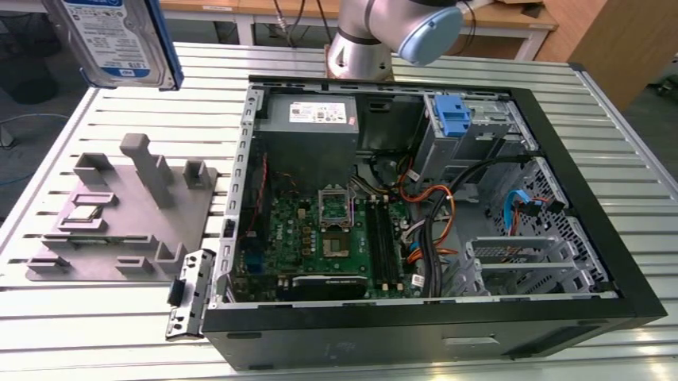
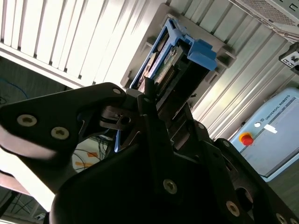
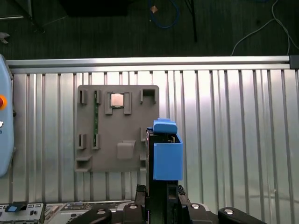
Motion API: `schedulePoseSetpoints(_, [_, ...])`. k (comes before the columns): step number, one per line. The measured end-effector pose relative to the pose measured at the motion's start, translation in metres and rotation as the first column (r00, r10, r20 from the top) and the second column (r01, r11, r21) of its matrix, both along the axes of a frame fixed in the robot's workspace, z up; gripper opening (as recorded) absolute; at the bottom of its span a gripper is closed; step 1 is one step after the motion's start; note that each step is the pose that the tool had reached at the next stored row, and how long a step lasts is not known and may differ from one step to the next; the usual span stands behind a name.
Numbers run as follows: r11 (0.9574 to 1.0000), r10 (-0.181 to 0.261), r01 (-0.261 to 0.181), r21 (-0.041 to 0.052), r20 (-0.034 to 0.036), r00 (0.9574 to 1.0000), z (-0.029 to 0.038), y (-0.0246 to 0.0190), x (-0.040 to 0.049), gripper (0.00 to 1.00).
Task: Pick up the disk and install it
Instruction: 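Pick up the disk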
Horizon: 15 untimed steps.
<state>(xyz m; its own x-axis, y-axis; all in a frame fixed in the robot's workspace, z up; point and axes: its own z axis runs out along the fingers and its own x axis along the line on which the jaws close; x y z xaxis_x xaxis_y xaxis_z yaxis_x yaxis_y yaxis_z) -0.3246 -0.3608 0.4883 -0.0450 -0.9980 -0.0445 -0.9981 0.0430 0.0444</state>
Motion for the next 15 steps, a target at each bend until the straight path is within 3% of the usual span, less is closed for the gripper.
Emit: schedulePoseSetpoints(15, [1.0000,0.000,0.000,0.0001,0.0001,1.0000,-0.0001,0.0000,0.0382,0.35])
